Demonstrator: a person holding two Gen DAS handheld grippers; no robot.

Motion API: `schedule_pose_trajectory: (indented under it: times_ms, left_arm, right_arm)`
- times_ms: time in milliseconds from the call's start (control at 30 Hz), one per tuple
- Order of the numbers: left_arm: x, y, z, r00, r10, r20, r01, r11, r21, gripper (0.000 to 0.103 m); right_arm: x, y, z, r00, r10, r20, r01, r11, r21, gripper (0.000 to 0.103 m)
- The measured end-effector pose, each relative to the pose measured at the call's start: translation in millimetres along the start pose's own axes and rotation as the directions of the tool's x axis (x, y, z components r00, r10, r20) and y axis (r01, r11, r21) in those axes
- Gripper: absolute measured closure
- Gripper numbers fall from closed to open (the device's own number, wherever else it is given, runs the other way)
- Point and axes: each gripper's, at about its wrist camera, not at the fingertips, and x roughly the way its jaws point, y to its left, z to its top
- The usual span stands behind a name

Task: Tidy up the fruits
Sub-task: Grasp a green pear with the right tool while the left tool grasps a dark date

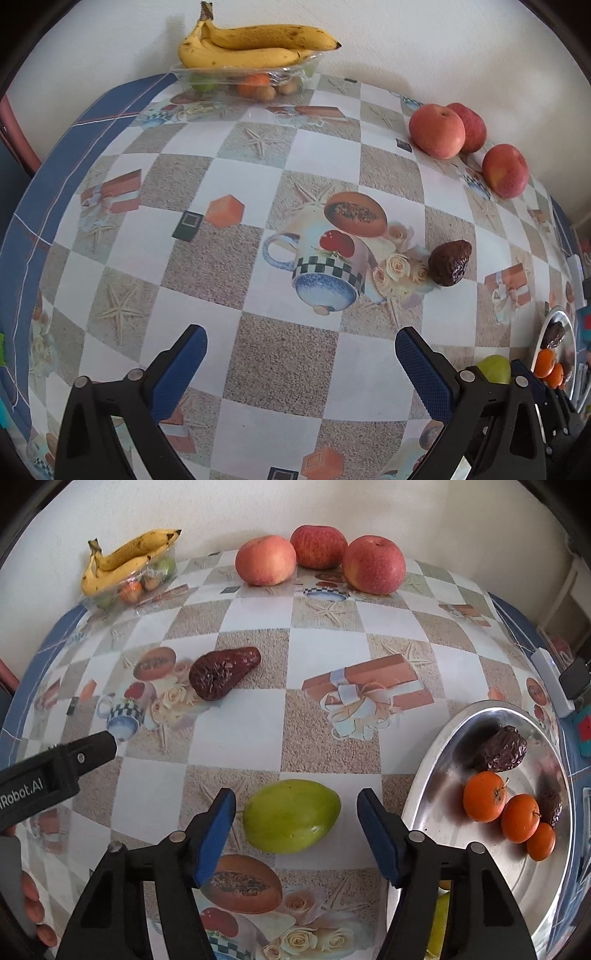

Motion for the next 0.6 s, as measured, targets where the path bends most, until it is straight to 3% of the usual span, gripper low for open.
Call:
schedule_pose_trajectory:
  times_ms: [167,333,600]
  left_arm:
    - [2.2,-1.9,-1.2,1.000,-0.002,-0.012,0.002,1.000,0.008,0.000]
    - [1.5,-1.6,-0.4,1.000,-0.003,-0.010,0.003,1.000,-0.002,0.000]
    - [-2.3,2.8,7.3,0.996,-0.080,0.030,0.083,0.989,-0.122,0.004]
  right_arm:
    - [1.6,-0.8,-0.8,1.000,0.017,-0.003,-0.017,1.000,0.004,0.047]
    - [-1.4,-0.3,-0.7,0.999,0.052,0.000,-0.052,0.999,0.013,0.048]
    - [-38.5,-23.5,10.2,0.991,0.082,0.104,-0.089,0.993,0.071,0.048]
